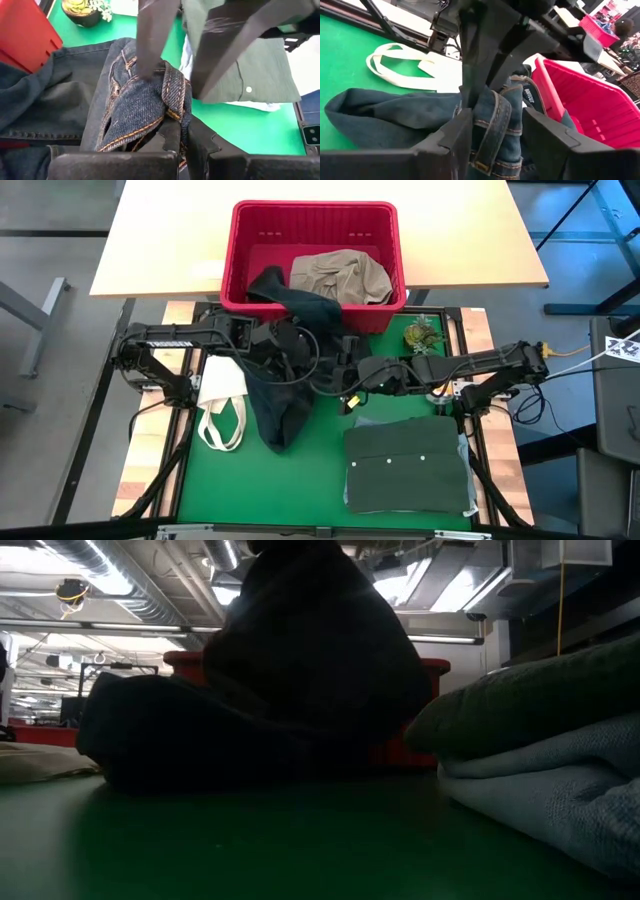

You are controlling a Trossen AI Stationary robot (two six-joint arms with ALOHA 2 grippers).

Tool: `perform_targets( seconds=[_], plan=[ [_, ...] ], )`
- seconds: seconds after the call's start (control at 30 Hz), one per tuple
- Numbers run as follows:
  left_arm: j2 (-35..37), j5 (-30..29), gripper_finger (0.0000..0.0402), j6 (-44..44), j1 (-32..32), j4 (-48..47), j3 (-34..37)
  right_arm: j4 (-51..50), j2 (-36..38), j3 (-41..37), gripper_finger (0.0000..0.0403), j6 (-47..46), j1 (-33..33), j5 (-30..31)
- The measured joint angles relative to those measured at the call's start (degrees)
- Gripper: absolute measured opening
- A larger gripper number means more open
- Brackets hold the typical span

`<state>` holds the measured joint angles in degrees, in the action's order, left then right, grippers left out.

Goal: Fold Laundry from Bin
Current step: Remove the dark blue jeans from the red bin

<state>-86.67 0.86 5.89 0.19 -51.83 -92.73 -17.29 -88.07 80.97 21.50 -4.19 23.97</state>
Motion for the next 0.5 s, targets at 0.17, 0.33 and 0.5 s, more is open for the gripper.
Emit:
perform_targets(
  seconds=[0.17, 0.33, 0.5],
  plan=[
    [0.0, -0.1, 0.0005, 0.0, -1.5, 0.0, 0.0, -1.9, 0.0, 0.0, 0.017, 0.0, 0.0, -2.8],
    [0.0, 0.0, 0.0008, 0.0, -2.8, 0.0, 0.0, -2.8, 0.0, 0.0, 0.0139, 0.0, 0.0, -6.2],
    [0.0, -0.9, 0.0008, 0.0, -3.4, 0.1, 0.0, -3.1, 0.0, 0.0, 0.0067, 0.0, 0.0, -6.7]
  ],
)
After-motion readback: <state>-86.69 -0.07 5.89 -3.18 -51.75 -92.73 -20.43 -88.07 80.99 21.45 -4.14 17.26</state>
